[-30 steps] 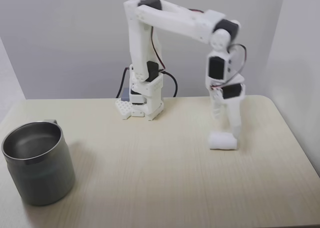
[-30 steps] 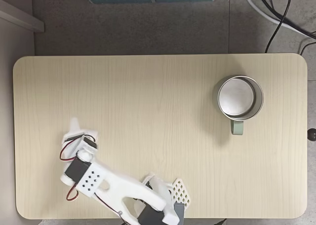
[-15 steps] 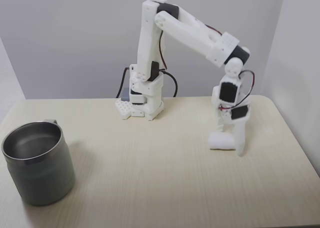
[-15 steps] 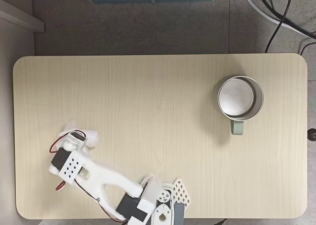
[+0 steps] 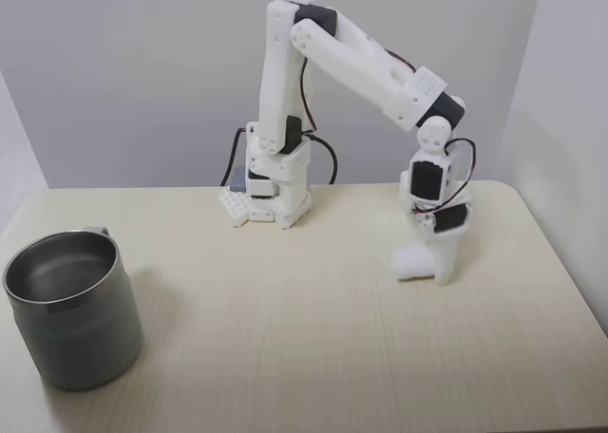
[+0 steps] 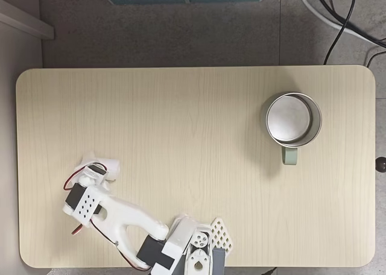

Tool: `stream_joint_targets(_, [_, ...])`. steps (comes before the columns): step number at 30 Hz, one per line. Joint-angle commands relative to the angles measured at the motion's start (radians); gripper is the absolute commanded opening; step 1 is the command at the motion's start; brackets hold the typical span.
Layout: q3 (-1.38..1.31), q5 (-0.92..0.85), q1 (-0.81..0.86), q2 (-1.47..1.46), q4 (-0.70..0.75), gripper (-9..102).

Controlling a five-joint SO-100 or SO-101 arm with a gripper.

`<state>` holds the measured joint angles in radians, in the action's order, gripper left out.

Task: Grasp a dressing and put it in the cup.

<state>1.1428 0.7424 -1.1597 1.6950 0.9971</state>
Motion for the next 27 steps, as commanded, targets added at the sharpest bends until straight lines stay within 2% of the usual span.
stream_joint_targets(1, [-0.014,0.000,0.023,-0.017,-0.003,0])
stream_joint_targets(12, [0.012,-0.023,0.043,-0.067,0.044,0])
stream_joint_targets(27, [0.658,-0.160,0.245,-0.063,0.649,0])
